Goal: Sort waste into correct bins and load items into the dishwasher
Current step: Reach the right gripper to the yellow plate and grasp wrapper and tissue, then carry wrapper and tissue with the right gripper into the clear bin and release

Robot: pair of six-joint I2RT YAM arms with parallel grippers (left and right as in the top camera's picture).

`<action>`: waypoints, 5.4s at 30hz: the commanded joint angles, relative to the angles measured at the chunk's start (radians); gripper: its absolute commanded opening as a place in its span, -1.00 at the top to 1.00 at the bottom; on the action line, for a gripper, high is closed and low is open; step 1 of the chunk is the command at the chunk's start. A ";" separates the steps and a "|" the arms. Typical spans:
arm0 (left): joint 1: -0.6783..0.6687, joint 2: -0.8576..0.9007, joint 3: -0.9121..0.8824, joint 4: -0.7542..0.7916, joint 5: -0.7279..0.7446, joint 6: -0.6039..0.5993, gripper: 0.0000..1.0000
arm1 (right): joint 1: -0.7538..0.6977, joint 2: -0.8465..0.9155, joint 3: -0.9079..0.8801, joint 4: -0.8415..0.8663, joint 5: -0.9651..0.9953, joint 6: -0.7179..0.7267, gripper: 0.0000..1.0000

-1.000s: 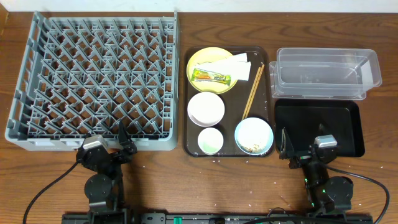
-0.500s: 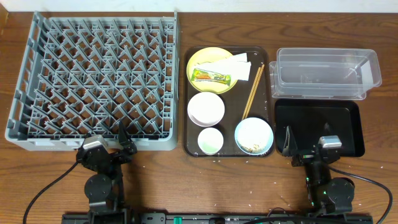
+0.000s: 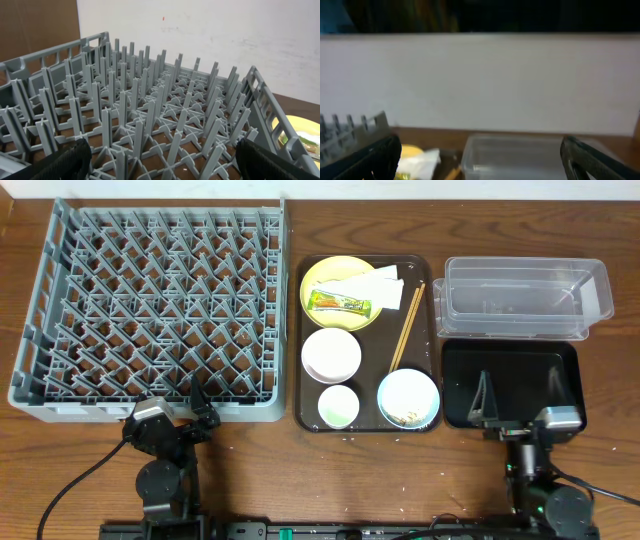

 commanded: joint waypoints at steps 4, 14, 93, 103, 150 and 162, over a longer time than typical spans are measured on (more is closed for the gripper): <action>-0.002 -0.005 -0.020 -0.039 -0.012 -0.010 -0.86 | 0.007 0.242 0.254 0.000 -0.159 -0.074 -0.98; -0.002 -0.005 -0.020 -0.039 -0.012 -0.009 -0.87 | 0.008 0.823 0.766 -0.204 -0.446 -0.080 -0.98; -0.002 -0.005 -0.020 -0.039 -0.012 -0.009 -0.86 | 0.240 2.185 2.124 -1.069 -0.228 -0.194 0.97; -0.002 -0.005 -0.020 -0.039 -0.012 -0.009 -0.87 | 0.015 2.058 2.123 -1.214 0.154 0.563 0.97; -0.002 -0.005 -0.020 -0.039 -0.012 -0.009 -0.86 | -0.185 1.954 1.867 -1.268 0.304 1.011 -0.72; -0.002 -0.005 -0.020 -0.039 -0.012 -0.009 -0.86 | -0.103 1.925 1.866 -1.229 -0.301 0.272 -0.49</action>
